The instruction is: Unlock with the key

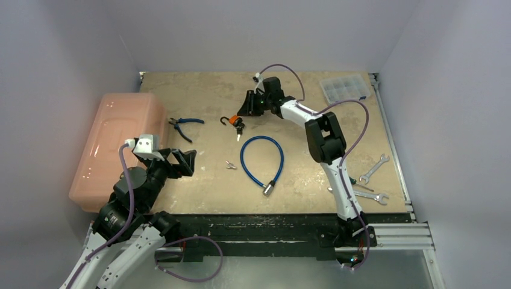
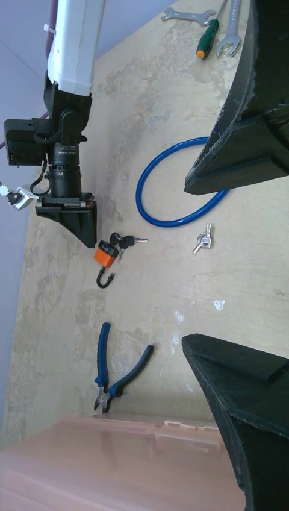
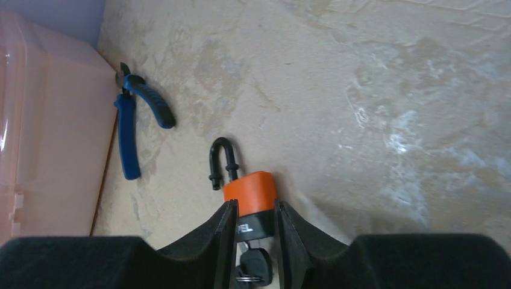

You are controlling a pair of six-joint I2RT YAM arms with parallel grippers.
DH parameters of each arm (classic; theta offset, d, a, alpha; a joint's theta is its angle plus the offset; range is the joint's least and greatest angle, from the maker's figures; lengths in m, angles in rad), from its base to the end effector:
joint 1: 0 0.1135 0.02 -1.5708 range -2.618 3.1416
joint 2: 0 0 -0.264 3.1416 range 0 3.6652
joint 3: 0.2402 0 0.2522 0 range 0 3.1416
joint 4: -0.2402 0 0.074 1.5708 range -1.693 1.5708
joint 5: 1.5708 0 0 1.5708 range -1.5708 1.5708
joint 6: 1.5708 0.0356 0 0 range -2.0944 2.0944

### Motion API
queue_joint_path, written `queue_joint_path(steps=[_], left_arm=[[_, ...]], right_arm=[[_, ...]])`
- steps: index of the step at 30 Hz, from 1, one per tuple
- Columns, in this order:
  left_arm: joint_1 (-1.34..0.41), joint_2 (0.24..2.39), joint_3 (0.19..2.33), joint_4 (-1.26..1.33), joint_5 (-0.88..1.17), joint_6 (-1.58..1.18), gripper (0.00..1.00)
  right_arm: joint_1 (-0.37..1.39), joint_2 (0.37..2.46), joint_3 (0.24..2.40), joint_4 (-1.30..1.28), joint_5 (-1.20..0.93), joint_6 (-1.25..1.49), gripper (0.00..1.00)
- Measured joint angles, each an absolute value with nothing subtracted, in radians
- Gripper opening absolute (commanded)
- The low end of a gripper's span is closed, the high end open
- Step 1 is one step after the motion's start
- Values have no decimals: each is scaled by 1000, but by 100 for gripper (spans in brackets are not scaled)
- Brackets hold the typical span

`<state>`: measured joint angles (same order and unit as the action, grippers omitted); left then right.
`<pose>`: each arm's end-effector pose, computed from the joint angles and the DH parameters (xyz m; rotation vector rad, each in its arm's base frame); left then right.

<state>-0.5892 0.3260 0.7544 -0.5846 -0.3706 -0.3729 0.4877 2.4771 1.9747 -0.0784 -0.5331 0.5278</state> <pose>0.0684 -0.0302 0.3377 -0.0878 1.7299 -0.3923 0.4853 0.2779 0.1535 -0.2887 2.2735 1.1360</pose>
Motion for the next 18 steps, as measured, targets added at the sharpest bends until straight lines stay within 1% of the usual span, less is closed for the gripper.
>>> queue_joint_path(steps=[3,6,9,11,14,18], left_arm=[[-589,326,754,-585,-371,-373,93],[-589,326,754,-585,-372,-373,93],[-589,326,754,-585,-372,-373,96],[-589,326,754,-585,-373,-373,99],[-589,326,754,-585,-375,-373,99],[-589,326,754,-585,-375,-373,99]], right_arm=[[475,2477,1955,-73,-544,526,38],[484,2475,1954,-83,-540,506,45],[494,2457,1954,-117,-514,474,58],[501,2427,1954,-160,-482,449,69],[508,2339,1937,-207,-420,413,79],[518,2167,1855,-232,-338,376,85]])
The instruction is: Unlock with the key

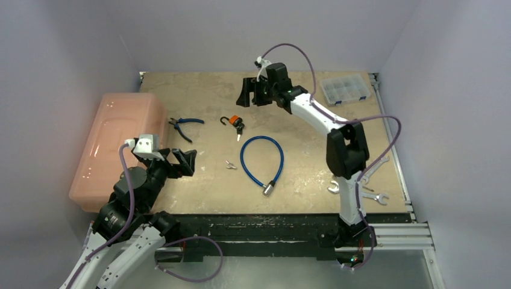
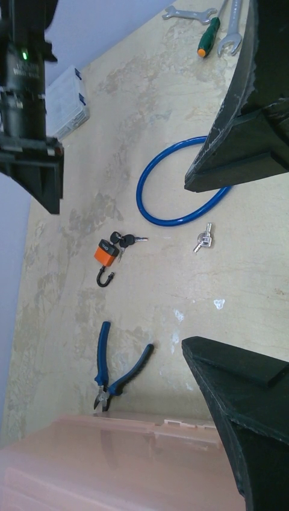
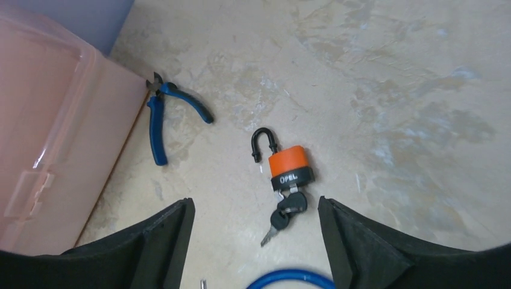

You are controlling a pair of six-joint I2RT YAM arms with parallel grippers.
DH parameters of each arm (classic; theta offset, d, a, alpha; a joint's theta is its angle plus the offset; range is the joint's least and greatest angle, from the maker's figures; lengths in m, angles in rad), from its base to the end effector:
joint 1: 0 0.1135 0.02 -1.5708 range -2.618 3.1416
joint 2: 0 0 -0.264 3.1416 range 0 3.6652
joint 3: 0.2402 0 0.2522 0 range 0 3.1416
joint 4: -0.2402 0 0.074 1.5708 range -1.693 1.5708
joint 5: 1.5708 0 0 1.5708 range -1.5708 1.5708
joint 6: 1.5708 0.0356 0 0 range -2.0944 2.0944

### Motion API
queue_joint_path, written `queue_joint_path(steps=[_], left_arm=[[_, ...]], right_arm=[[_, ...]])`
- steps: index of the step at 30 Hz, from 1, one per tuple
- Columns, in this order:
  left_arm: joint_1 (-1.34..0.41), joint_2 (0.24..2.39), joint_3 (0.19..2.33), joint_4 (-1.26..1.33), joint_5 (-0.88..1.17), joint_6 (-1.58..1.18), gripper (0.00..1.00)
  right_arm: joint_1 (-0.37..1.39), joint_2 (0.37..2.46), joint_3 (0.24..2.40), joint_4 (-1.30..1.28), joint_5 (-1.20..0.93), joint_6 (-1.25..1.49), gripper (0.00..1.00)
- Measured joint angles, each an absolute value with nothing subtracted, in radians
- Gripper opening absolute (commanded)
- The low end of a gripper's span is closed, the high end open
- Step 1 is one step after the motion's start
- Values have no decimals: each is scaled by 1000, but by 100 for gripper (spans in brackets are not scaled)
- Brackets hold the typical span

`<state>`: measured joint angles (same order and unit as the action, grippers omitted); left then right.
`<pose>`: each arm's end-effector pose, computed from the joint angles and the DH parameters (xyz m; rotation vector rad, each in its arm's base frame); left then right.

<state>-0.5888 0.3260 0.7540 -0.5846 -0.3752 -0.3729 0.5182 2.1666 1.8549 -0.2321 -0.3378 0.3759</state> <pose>0.0685 -0.0301 0.3376 -0.0915 1.7294 -0.3879 0.4387 0.2637 0.2583 -0.3673 2.1789 0.8744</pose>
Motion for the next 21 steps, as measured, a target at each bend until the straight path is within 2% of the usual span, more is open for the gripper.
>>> queue_joint_path(steps=[6,10,17,21], left_arm=[[-588,334,754,-585,-375,-373,99],[-587,344,754,-585,-374,-373,99],[-585,363,754,-585,-374,-374,98],[-585,371,754,-585,-373,-374,98]], right_arm=[[549,1923,1667,-272,-189,364,91],[586,1782,1464,-304,-44,442,99],[659,1546,1094,-362,119,694,99],[708,1448,970,-418,170,849,99]])
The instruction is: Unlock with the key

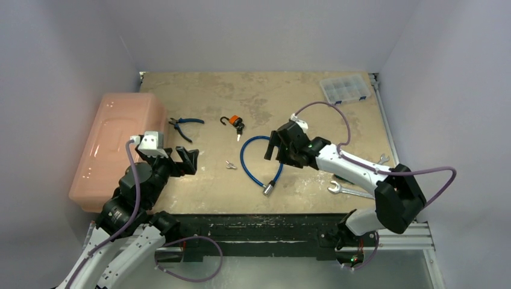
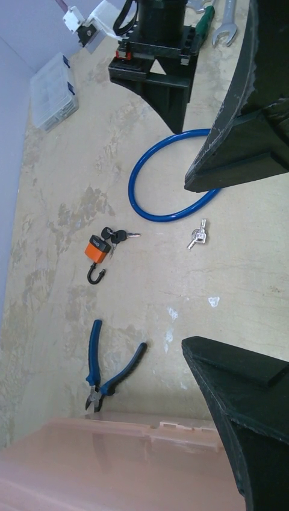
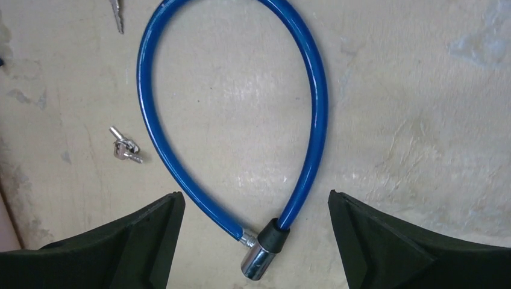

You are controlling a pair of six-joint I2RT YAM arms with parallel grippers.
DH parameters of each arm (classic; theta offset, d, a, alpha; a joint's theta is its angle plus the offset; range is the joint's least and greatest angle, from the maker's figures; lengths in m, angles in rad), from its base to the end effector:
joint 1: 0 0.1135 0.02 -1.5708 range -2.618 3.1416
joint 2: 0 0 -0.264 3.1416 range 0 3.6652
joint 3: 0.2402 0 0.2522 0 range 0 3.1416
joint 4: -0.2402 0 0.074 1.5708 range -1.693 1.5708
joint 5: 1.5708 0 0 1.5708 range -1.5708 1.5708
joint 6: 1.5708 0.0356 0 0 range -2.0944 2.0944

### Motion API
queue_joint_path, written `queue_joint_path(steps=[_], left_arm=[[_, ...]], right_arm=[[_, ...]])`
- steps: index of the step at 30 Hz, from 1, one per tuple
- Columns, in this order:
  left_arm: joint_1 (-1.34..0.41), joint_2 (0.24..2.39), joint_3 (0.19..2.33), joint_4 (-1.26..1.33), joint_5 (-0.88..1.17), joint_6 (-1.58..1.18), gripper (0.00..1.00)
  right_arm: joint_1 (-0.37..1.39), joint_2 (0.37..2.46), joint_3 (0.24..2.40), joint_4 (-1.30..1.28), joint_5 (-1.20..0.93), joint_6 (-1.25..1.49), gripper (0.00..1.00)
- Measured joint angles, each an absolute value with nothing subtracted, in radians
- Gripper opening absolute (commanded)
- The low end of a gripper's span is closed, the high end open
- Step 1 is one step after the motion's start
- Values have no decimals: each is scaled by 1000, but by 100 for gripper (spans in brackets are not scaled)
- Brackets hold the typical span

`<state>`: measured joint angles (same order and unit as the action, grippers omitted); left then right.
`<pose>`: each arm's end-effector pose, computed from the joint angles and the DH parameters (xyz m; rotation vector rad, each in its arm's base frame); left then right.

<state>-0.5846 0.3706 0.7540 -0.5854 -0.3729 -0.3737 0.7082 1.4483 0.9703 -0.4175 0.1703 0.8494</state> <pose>0.0769 -0.0353 0.3349 -0.0838 1.7711 -0.3659 0.2326 0.1912 0.2310 0.2517 2.4949 0.4658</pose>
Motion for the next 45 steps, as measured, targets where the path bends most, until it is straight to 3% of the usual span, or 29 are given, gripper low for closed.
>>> queue_joint_path(steps=[18,32,45], left_arm=[[-585,382,754,-585,-373,-374,98],[-585,386,754,-586,-382,-382,98],[-585,385,754,-586,-390,-382,98]], right_arm=[[933,1564,1059,-672,302,1289,91],[988,1712,1080,-693,298,1370,83],[989,1709,1068,-700,339,1407,80]])
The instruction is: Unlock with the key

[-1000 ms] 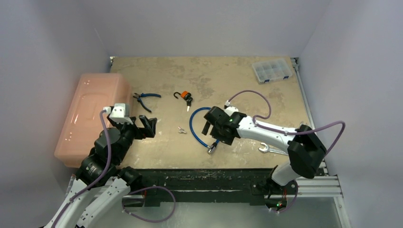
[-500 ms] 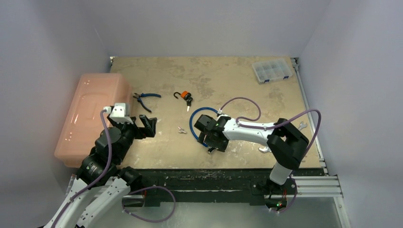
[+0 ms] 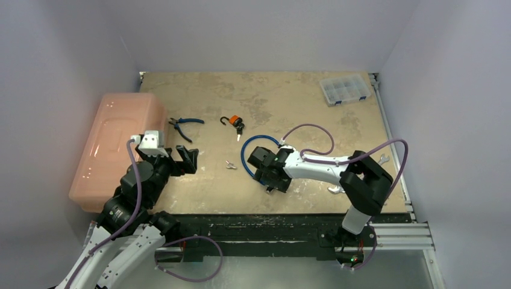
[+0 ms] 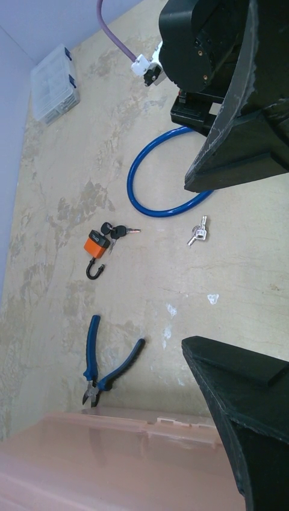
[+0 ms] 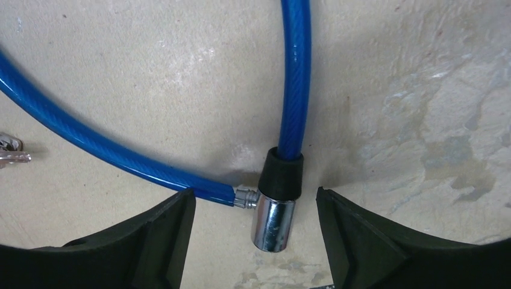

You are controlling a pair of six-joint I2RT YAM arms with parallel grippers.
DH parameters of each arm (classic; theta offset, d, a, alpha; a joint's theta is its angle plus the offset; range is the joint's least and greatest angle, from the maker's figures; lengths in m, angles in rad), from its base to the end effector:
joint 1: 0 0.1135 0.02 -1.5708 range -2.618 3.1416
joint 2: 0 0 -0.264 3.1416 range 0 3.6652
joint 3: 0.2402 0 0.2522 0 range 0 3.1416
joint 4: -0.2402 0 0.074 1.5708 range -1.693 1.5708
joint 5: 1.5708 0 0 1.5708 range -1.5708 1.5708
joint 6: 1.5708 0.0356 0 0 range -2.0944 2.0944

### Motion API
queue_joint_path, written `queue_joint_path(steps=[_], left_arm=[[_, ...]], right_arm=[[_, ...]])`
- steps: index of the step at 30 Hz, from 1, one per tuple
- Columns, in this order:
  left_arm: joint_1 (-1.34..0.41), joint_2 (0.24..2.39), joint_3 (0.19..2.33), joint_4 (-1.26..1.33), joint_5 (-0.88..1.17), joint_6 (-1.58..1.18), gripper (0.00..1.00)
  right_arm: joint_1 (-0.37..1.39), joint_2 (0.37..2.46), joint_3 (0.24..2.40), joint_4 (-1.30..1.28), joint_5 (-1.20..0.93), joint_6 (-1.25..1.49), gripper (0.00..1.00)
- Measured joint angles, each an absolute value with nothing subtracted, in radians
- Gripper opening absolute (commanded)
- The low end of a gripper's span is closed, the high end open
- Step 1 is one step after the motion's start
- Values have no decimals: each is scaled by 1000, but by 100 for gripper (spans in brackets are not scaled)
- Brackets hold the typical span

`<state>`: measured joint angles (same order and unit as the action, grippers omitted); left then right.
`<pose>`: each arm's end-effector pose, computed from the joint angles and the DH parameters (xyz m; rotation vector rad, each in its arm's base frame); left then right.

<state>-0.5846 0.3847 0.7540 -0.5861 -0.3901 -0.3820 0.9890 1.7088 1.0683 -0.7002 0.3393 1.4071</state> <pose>0.0796 -0.0365 0.3339 -0.1002 1.7816 -0.3499 0.1820 0.2551 0.1720 0.6219 2.6699 0.1240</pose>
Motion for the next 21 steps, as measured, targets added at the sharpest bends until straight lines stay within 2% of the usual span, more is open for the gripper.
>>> queue_joint_path(steps=[8,13,16,21], left_arm=[[-585,386,754,-586,-393,-382,98],[-585,387,754,-586,-394,-382,98],[-585,386,754,-586,-395,-382,98],[-585,385,754,-586,-397,-382,97]], right_arm=[[988,1635,1038,-715,381,1418,83],[988,1639,1021,-712,384,1422,78],[988,1655,1021,-712,385,1423,66],[977,1676,1021,-714,405,1422,36]])
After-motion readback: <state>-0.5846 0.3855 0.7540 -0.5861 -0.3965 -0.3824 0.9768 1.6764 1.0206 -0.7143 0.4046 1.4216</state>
